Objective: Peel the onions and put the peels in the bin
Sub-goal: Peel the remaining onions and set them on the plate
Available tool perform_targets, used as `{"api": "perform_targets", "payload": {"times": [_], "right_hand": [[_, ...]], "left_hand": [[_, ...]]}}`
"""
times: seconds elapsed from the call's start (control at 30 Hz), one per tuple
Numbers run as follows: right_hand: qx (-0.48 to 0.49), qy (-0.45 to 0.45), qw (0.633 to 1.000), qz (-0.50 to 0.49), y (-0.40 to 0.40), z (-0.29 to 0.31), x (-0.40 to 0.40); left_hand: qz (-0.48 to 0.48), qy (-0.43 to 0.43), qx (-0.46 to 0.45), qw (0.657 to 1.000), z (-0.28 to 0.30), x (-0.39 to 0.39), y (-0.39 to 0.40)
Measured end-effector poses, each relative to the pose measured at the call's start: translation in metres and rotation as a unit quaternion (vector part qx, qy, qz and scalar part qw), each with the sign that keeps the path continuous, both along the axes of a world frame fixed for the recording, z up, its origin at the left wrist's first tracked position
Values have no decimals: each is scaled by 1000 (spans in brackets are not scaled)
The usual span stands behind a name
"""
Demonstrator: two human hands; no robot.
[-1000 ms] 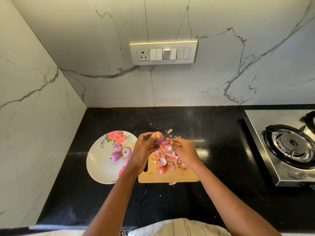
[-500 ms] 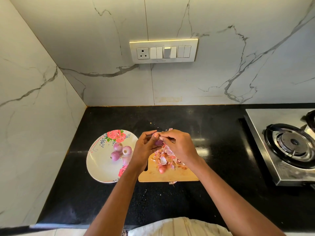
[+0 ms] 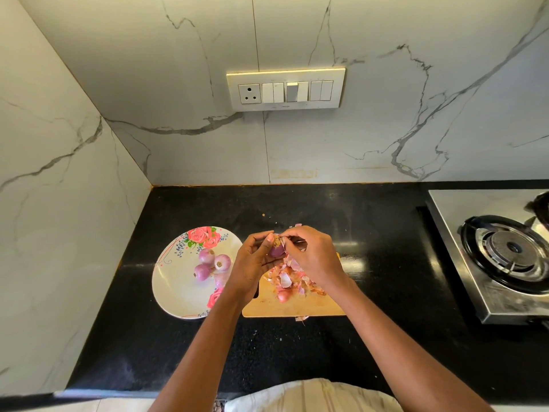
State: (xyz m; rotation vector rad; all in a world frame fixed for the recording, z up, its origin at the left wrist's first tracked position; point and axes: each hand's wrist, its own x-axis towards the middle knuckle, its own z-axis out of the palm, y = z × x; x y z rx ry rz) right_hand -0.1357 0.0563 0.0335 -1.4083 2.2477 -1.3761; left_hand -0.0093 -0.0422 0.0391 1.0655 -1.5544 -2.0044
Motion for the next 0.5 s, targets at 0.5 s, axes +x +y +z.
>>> {"api": "perform_targets", "payload": {"times": [0.5], "right_hand": [[18,-164,985,-58,-3,2,7]], "left_hand": [[23,21,26,999,6,4,-1]]}}
